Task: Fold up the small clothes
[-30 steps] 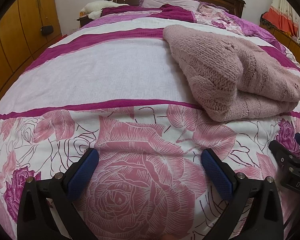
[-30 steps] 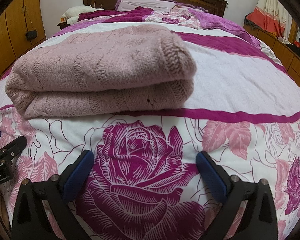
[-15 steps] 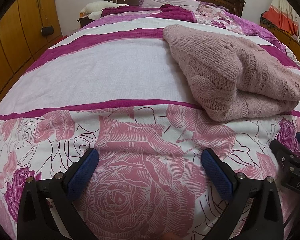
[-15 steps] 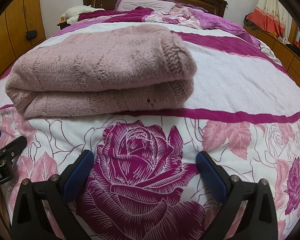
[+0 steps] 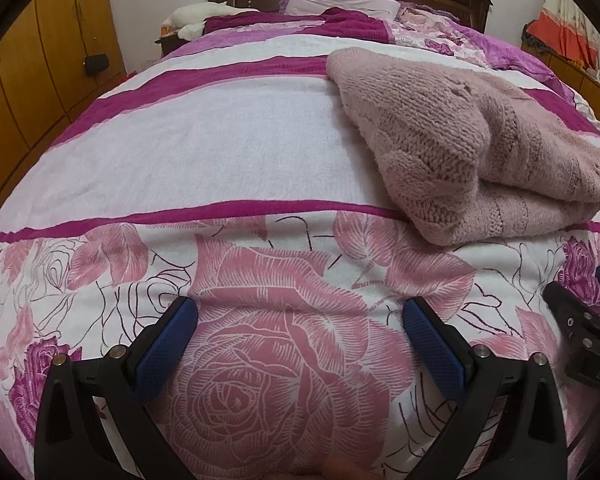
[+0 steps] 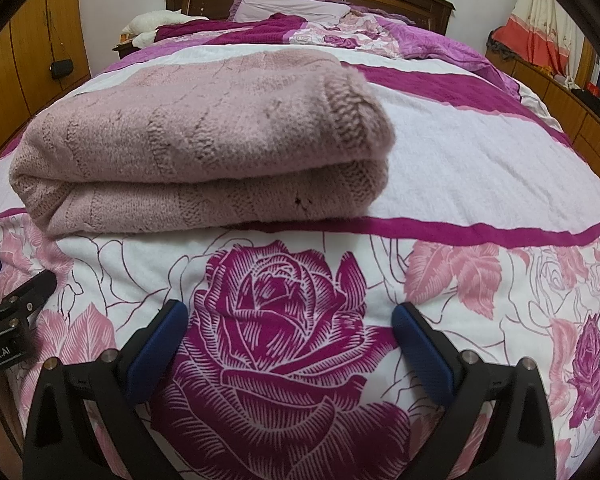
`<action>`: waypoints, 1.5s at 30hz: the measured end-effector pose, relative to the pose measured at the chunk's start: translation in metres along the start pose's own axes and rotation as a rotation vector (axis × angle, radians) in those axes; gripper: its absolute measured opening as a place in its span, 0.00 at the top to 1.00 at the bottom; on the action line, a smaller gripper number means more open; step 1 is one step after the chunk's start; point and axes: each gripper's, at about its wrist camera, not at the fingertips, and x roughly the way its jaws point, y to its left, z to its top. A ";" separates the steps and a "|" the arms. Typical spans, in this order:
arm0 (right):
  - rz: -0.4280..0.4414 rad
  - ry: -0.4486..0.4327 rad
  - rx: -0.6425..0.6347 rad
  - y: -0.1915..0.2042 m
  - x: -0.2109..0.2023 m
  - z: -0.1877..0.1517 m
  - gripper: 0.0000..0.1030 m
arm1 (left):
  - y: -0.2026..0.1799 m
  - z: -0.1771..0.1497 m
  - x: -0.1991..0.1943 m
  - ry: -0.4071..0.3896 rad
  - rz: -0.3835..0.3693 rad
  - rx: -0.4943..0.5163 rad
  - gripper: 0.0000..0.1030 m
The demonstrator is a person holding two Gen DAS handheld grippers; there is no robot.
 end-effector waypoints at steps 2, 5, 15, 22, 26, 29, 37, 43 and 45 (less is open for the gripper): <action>-0.001 0.000 -0.001 0.000 0.000 0.000 0.00 | 0.000 0.000 0.000 0.000 0.001 0.001 0.16; 0.000 0.000 0.000 -0.001 0.001 0.001 0.00 | 0.000 0.000 0.000 0.000 0.000 0.000 0.16; 0.000 0.000 -0.001 0.000 0.000 0.000 0.00 | 0.000 0.000 0.000 0.000 0.000 0.000 0.16; 0.000 0.000 -0.001 -0.001 0.000 0.000 0.00 | 0.000 0.000 0.000 0.000 0.000 0.000 0.16; 0.000 0.000 -0.001 -0.001 0.001 0.001 0.00 | 0.000 0.000 0.000 0.000 0.000 0.000 0.16; 0.000 0.000 -0.001 -0.001 0.001 0.001 0.00 | -0.001 0.000 0.000 0.000 0.000 0.000 0.16; 0.000 0.000 -0.002 -0.001 0.001 0.001 0.00 | -0.001 0.000 0.000 0.001 0.002 0.002 0.16; 0.003 0.000 0.001 -0.001 0.001 0.002 0.00 | 0.003 0.000 0.000 0.011 -0.018 -0.010 0.16; 0.001 -0.001 0.001 0.000 -0.002 -0.001 0.00 | 0.003 0.000 0.000 0.009 -0.009 -0.001 0.16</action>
